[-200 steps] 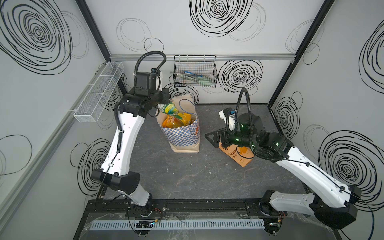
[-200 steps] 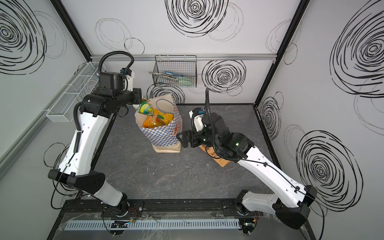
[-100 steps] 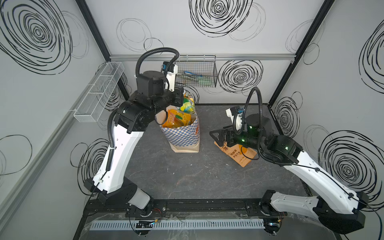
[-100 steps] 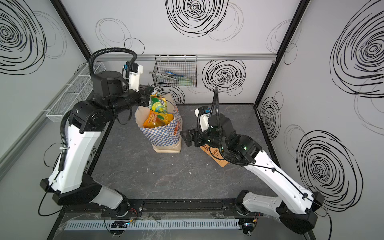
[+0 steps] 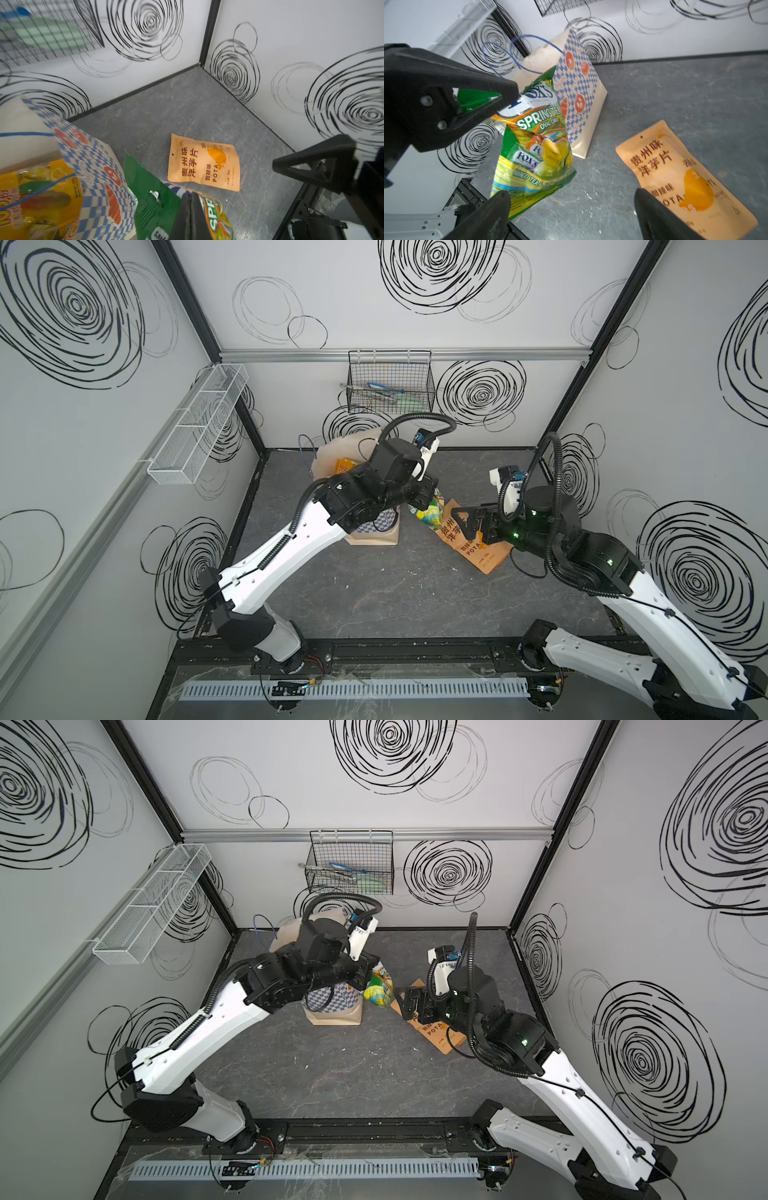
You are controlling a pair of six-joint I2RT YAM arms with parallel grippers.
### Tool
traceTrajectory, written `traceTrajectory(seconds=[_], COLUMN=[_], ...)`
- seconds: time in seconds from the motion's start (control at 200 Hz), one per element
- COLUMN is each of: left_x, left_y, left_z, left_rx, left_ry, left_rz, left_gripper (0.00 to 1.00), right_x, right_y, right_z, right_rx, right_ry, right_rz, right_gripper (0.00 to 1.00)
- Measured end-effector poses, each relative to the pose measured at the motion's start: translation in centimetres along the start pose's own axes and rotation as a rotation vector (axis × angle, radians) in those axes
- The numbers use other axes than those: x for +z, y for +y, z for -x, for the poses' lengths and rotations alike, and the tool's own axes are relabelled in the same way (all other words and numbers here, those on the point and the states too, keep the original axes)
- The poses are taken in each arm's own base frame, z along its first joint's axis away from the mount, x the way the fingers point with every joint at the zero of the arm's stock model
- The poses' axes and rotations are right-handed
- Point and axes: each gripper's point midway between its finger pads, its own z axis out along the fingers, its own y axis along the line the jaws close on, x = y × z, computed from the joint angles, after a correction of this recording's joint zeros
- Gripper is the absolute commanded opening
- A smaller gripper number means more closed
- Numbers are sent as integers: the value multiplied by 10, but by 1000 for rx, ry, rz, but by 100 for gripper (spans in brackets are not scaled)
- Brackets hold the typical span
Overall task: Take the snacks out of the paper bag
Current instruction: 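Carry the green candy bag beside the chip bag and release it, then return the left gripper over the bag while the right gripper hovers near the chips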
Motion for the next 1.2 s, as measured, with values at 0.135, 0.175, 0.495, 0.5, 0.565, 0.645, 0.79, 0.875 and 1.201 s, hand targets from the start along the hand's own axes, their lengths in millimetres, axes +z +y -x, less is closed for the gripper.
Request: traceTrajectory(seconds=[0.135, 0.175, 0.495, 0.5, 0.565, 0.645, 0.79, 0.875, 1.201], left_x=[45, 56, 125, 126, 137, 151, 166, 171, 182], left_y=[-9, -12, -28, -28, -30, -33, -32, -29, -12], left_z=[-54, -67, -159, -160, -174, -181, -192, -196, -190], left_rx=[-14, -18, -55, -56, -60, -64, -62, -54, -50], left_ry=[115, 140, 274, 276, 297, 302, 306, 308, 278], left_rz=[-17, -21, -84, -86, -102, -115, -111, -97, -65], left_gripper=[0, 0, 0, 0, 0, 0, 2, 15, 41], right_x=[5, 6, 6, 6, 6, 6, 8, 9, 12], right_y=[-30, -37, -72, -72, -73, -74, -77, -79, -79], right_z=[-48, -62, -117, -117, -118, -119, -123, -126, -124], right_rx=[42, 54, 128, 129, 133, 134, 136, 139, 141], right_ry=[112, 140, 230, 229, 229, 231, 240, 244, 237], right_rz=[-69, -85, -160, -161, -166, -168, -174, -180, -179], right_gripper=[97, 97, 97, 97, 97, 97, 97, 97, 97])
